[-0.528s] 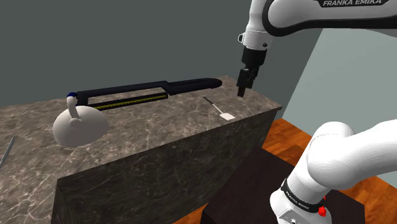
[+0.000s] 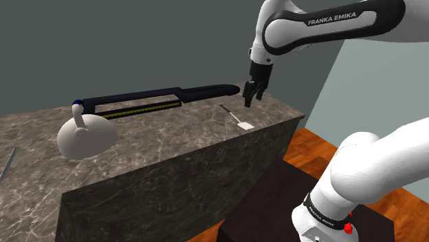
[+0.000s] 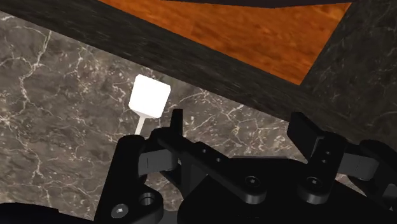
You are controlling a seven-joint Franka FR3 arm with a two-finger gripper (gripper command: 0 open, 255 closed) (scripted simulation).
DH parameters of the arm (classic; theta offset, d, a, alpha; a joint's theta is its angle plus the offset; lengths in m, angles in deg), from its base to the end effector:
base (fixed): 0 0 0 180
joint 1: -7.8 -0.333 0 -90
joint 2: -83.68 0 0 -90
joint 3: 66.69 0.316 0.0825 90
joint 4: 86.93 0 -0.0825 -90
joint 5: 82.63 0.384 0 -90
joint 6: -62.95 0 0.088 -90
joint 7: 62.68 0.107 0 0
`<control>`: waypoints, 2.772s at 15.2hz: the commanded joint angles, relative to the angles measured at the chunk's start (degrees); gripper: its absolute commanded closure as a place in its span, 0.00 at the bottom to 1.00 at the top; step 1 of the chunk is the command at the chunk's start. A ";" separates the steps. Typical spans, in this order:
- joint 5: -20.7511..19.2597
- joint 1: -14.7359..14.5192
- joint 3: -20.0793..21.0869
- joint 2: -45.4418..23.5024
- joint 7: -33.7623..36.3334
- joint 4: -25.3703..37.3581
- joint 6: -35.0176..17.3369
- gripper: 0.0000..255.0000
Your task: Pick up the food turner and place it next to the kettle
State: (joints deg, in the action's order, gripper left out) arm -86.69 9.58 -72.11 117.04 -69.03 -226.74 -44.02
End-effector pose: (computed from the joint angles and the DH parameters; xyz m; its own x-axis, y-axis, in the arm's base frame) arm 0.3723 -0.0557 0.5054 0.9998 0.0210 0.0056 0.0209 -0.9996 0.0167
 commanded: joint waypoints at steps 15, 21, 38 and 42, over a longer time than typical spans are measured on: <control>3.60 4.66 -6.47 -32.09 3.27 12.12 -22.64 0.00; 6.65 6.19 -7.60 -41.08 2.94 17.48 -26.67 0.00; 7.92 6.44 -7.30 -44.56 2.07 16.39 -31.13 1.00; 7.92 6.44 -7.30 -44.56 2.07 16.39 -31.13 1.00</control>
State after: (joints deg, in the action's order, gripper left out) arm -78.77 16.02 -79.42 72.48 -66.96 -210.35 -75.15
